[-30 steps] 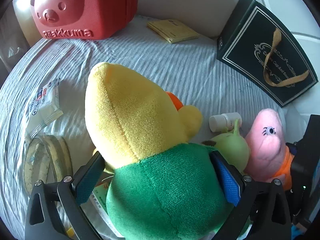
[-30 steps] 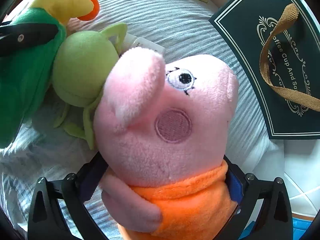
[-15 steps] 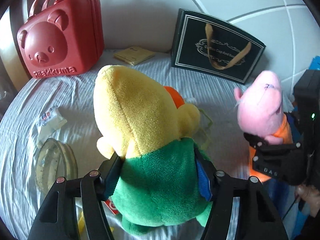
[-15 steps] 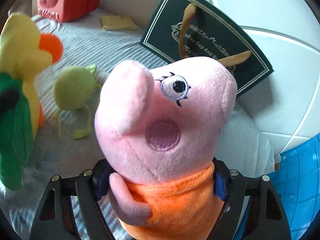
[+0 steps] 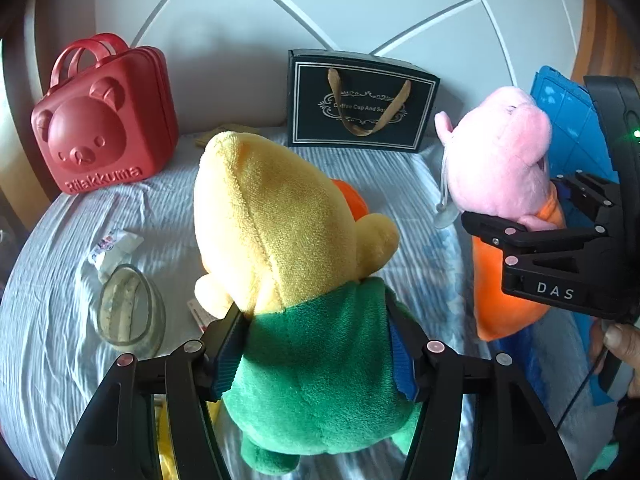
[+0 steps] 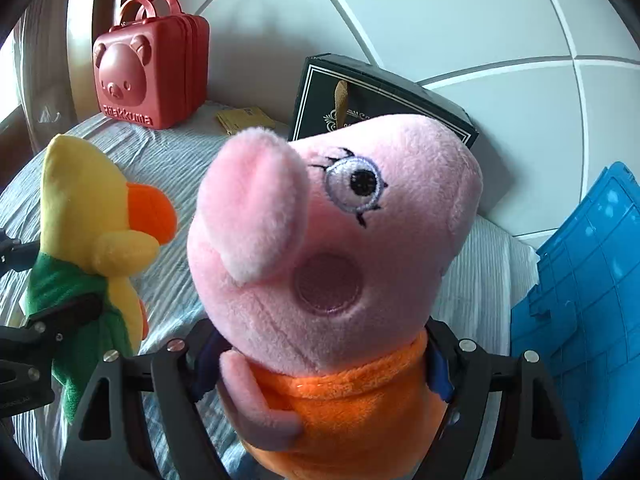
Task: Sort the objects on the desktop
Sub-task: 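Lift pink pig plush with right tool while left tool lifts green frog plush, then carry pig plush into blue bin with right tool while left tool drops frog plush in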
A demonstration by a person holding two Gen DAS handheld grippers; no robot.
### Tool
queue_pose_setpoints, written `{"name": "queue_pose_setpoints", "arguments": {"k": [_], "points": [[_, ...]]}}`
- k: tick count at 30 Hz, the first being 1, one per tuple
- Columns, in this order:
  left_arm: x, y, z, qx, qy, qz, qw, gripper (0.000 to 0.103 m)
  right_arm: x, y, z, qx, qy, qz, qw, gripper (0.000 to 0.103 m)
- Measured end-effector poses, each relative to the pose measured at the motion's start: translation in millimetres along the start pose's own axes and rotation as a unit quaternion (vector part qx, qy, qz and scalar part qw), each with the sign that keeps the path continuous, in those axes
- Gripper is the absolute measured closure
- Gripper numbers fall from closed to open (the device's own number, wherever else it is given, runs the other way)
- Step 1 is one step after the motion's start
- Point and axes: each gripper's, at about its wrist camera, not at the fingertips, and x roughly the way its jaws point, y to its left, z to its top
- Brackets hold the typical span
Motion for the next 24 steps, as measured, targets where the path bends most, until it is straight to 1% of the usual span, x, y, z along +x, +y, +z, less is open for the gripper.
{"name": "queue_pose_setpoints", "arguments": {"k": [4,7,12,14,17,21,24], "points": [[-31,-17,2,0.029,-0.026,-0.004,0.9992,0.042,-42,-12,-7,0.024,-0.026,-0.008,0.999,0.024],[-57,-30,10,0.049,-0.051,-0.016,0.9974,0.042,-77,-24,-11,0.052,-0.050,-0.022,0.997,0.024],[-110,-55,26,0.086,-0.103,-0.054,0.9895,0.041,-151,-40,-19,0.091,-0.090,-0.062,0.990,0.024],[-133,-66,32,0.101,-0.126,-0.075,0.9841,0.041,-182,-47,-24,0.111,-0.104,-0.078,0.985,0.024],[-166,-88,42,0.125,-0.156,-0.109,0.9736,0.040,-230,-56,-35,0.142,-0.128,-0.105,0.976,0.024],[-207,-126,53,0.146,-0.194,-0.156,0.9574,0.040,-294,-69,-51,0.173,-0.162,-0.143,0.961,0.024],[-235,-160,61,0.155,-0.216,-0.184,0.9463,0.039,-340,-88,-63,0.190,-0.186,-0.169,0.949,0.024]]}}
